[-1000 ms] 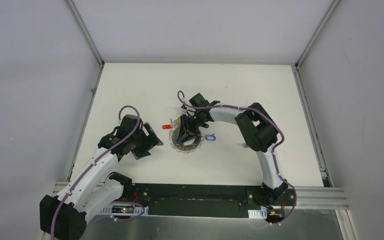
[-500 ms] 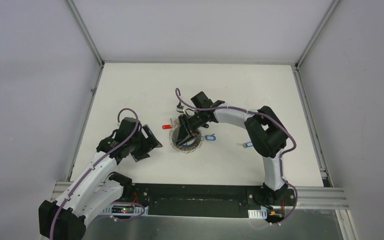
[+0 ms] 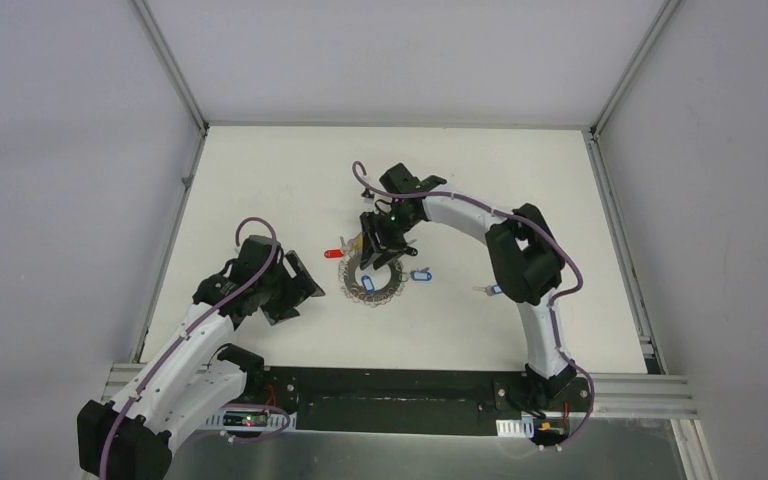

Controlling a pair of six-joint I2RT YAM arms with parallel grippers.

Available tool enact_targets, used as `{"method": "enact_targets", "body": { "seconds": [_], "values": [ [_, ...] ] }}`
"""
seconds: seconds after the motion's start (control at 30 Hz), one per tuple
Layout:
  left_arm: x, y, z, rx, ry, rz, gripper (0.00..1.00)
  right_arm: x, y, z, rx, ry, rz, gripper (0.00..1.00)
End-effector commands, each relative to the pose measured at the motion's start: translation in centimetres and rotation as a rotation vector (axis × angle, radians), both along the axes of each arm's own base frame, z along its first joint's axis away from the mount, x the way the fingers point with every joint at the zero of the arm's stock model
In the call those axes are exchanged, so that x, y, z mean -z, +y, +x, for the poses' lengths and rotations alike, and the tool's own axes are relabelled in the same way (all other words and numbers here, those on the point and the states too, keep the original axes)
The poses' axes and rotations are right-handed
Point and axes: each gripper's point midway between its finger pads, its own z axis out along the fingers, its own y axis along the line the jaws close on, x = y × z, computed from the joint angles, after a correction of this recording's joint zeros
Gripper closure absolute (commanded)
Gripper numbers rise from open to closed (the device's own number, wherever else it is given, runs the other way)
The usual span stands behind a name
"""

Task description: Put the keys on the keyring

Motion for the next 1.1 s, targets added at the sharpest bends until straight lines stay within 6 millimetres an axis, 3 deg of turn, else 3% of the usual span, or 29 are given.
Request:
{"method": "enact_targets", "body": {
  "seconds": [0.0, 0.17, 0.47, 0.57, 0.67, 0.83, 0.9, 1.07],
  "values": [
    [0.2, -0.4, -0.3, -0.002, 0.027, -0.030, 0.25, 2.8, -1.7, -1.0, -0.020, 0.062, -0.128, 0.53],
    [-0.4, -0.8, -0.1, 0.031, 0.005, -0.043, 0.28, 4.9, -2.3, -3.1, -0.092, 0.123, -0.178, 0.56],
    [-1.2, -0.9, 0.4, 0.036, -0.034, -0.047, 0.30, 4.0, -3.0, -10.3, -0.283, 0.252, -0.179, 0.57],
    [-1.3, -1.1, 0.7, 0.041, -0.048, -0.052, 0.31, 3.0, -3.1, -11.7, -0.291, 0.290, -0.133, 0.56],
    [-1.3, -1.3, 0.8, 0.055, -0.051, -0.056, 0.33, 1.3, -2.9, -11.2, -0.286, 0.224, -0.101, 0.53],
    [-0.6, -2.4, 1.1, 0.093, -0.041, -0.095, 0.40, -0.7, -2.2, -8.1, -0.206, 0.115, -0.051, 0.49],
    [0.0, -3.2, 1.2, 0.108, -0.026, -0.134, 0.46, -1.0, -2.3, -6.9, -0.158, 0.112, -0.033, 0.48],
    [0.4, -4.9, 1.9, 0.139, -0.020, -0.210, 0.49, -0.7, -4.3, -4.7, -0.021, 0.122, -0.015, 0.46]
  ]
}}
